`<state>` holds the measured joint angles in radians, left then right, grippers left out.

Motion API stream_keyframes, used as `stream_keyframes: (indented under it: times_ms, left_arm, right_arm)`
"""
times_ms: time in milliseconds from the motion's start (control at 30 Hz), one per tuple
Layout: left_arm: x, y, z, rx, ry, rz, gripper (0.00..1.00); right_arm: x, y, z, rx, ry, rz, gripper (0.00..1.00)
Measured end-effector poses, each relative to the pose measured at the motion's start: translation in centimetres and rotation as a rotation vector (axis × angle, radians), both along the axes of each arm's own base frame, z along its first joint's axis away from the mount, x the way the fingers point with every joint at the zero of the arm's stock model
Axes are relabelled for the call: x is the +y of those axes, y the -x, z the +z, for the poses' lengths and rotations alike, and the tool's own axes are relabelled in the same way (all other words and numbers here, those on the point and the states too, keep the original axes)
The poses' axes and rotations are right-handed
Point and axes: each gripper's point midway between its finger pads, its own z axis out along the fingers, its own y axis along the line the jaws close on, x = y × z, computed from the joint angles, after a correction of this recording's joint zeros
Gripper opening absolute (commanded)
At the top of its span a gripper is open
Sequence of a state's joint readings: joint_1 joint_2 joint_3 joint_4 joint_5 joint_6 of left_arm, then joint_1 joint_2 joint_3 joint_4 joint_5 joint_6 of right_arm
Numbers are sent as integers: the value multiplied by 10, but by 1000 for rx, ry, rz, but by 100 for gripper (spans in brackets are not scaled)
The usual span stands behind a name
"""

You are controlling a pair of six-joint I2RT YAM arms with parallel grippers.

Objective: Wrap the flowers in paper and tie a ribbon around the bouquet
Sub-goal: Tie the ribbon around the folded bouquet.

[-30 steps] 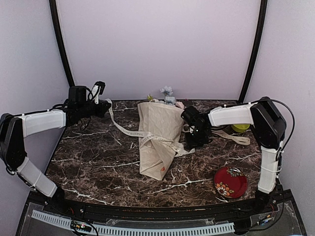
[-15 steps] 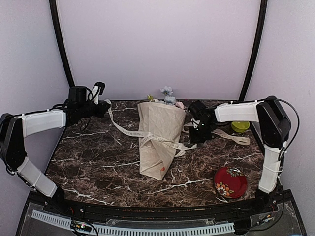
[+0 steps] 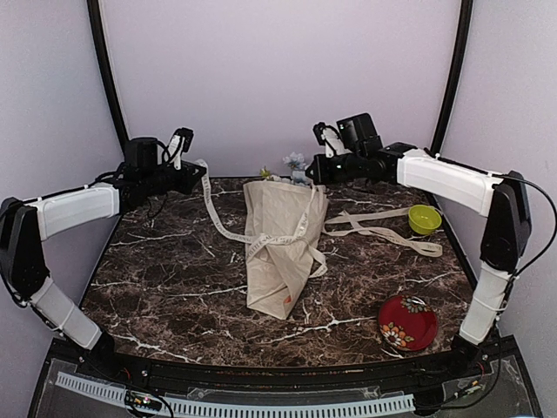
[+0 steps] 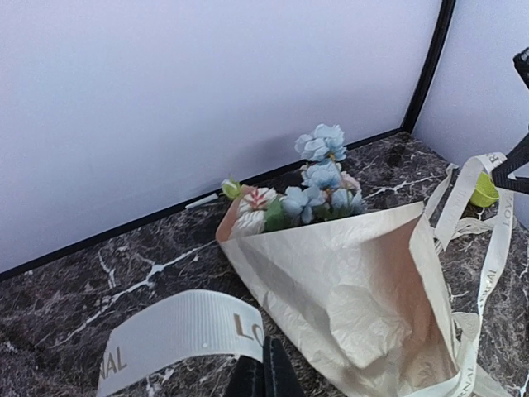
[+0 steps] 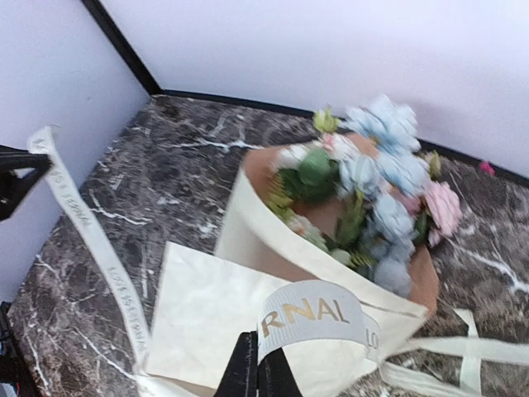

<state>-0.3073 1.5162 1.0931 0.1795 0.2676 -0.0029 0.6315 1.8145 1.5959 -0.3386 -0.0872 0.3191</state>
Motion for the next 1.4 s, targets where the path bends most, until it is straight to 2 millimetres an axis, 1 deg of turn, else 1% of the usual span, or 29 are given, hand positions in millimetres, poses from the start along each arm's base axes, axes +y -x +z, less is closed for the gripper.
stream_keyframes:
  times_ms: [100,167,267,333,433,500,533,600,733,833,933,1067,1133,1167,1200,1233,1267,1300,1333,1367,1400]
  left_arm:
    - [-24,5,12,-22,36,-58,0]
    - [-38,9,20,-25,73,-97,0]
    - [-56,10,41,-51,130,-141,0]
    - [-66,12,57,-77,161,-170,0]
    - [-83,18,81,-118,202,-215,0]
    - [-98,25,91,-134,220,-253,0]
    - [-105,28,93,-135,225,-272,0]
    - [-118,34,94,-133,229,-303,0]
    - [-139,44,83,-108,208,-350,0]
    - [-148,47,77,-99,192,-367,0]
    - [-149,47,71,-84,179,-370,0]
    - [-151,43,70,-80,175,-362,0]
    - [-138,32,64,-62,174,-296,0]
    - [-124,24,56,-38,182,-245,0]
    - [-94,11,43,-7,182,-159,0]
    - [-37,-10,21,40,185,-3,0]
    - [27,-27,-1,89,197,165,0]
    - [109,-39,-28,135,220,374,0]
    - [179,-37,-55,179,243,552,0]
    - [266,-14,-95,253,268,793,0]
    - [309,9,-120,311,278,928,0]
  right_arm:
    - [28,-1,36,-90,-80,97,0]
    - [44,-5,59,-149,-131,144,0]
    - [58,-8,80,-209,-181,191,0]
    - [64,-8,89,-233,-208,214,0]
    - [68,-7,96,-255,-235,239,0]
    - [69,-7,100,-267,-245,245,0]
    - [70,-7,102,-273,-250,248,0]
    - [71,-6,104,-279,-256,252,0]
    - [72,-5,105,-283,-261,259,0]
    - [72,-5,106,-285,-260,261,0]
    - [72,-5,106,-286,-260,263,0]
    - [72,-7,108,-297,-256,261,0]
    - [61,-16,104,-295,-233,216,0]
    - [49,-22,98,-283,-218,174,0]
    - [24,-30,83,-257,-197,108,0]
    - [-14,-39,63,-214,-167,18,0]
    - [-65,-49,39,-170,-135,-96,0]
    - [-122,-57,14,-126,-104,-223,0]
    - [-190,-57,-16,-71,-71,-374,0]
    - [-254,-48,-49,-11,-29,-524,0]
    - [-327,-24,-89,72,27,-710,0]
